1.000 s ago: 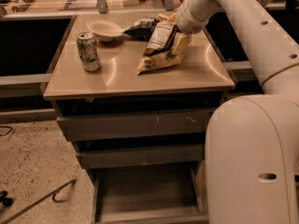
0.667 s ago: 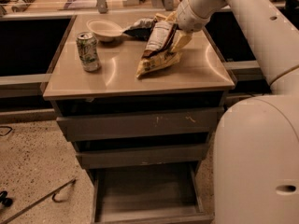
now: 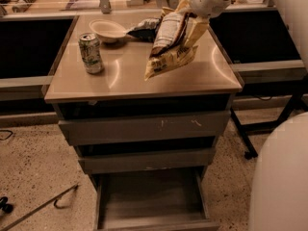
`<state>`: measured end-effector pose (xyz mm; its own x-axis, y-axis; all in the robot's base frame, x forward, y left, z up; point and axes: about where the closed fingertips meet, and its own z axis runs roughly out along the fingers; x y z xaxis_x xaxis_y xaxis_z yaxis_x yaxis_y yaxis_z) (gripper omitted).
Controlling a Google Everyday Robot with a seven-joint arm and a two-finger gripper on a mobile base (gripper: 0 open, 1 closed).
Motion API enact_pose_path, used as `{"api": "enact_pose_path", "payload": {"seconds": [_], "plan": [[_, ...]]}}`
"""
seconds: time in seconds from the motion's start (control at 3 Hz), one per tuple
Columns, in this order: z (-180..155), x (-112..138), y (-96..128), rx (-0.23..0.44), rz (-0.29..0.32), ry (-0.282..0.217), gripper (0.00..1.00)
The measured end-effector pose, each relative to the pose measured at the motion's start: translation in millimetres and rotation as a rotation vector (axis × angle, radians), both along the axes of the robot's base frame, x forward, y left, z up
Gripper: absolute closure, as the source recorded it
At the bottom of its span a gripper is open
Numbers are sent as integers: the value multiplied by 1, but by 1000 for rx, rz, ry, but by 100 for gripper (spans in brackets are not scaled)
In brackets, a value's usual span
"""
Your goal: Place brown chip bag into bottom drawer
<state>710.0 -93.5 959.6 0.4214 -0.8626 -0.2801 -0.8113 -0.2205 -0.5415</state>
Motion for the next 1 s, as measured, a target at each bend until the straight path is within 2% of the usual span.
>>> {"api": "enact_pose_path", "payload": {"seconds": [0.67, 1.0], "plan": [[0, -3, 5, -10, 24, 2, 100], [11, -25, 11, -15, 80, -6, 100]]}}
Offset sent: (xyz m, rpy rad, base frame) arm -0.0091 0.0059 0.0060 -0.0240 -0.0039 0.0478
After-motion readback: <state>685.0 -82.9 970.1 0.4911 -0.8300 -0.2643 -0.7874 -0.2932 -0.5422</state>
